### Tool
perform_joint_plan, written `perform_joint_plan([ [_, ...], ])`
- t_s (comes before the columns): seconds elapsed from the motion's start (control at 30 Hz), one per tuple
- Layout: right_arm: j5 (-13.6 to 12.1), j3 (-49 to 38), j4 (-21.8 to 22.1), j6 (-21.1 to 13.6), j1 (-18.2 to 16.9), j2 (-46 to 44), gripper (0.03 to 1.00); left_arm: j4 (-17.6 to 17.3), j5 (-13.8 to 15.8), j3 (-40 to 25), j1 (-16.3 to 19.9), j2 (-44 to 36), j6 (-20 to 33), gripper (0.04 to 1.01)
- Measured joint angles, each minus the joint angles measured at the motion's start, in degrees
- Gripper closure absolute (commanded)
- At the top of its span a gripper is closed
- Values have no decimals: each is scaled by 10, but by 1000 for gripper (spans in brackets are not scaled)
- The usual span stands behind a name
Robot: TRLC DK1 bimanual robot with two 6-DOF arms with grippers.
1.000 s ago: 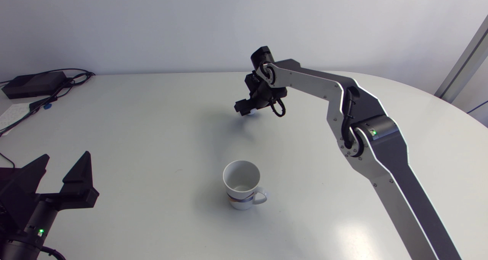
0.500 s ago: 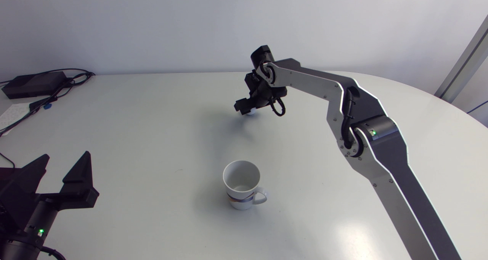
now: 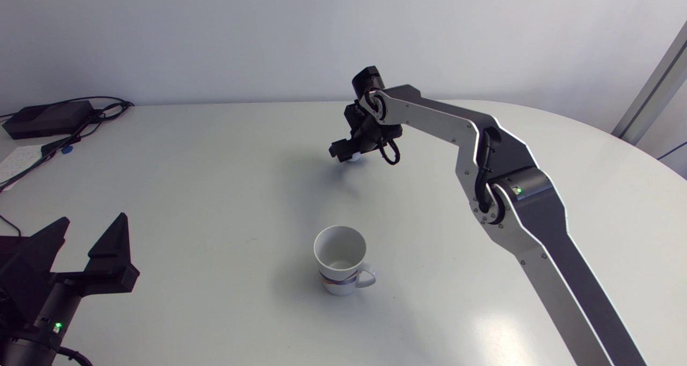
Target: Pick up the white golf ball from the table and place it into the cup.
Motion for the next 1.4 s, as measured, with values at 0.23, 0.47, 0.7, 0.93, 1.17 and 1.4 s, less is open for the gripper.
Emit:
perform_joint_plan([
  [0.23, 2, 8, -1, 0, 0, 3, 279, 0, 0, 0, 0, 0, 0, 51],
  [0.47, 7, 18, -1, 0, 0, 4, 303, 0, 0, 0, 0, 0, 0, 51],
  [0.7, 8, 25, -7, 3, -3, 7, 320, 0, 0, 0, 0, 0, 0, 51],
  [0.93, 11, 27, -14, 5, -3, 8, 348, 0, 0, 0, 0, 0, 0, 51],
  [1.17, 10, 27, -16, 6, -3, 8, 405, 0, 0, 0, 0, 0, 0, 51],
  [1.4, 10, 30, -18, 6, -3, 8, 434, 0, 0, 0, 0, 0, 0, 51],
])
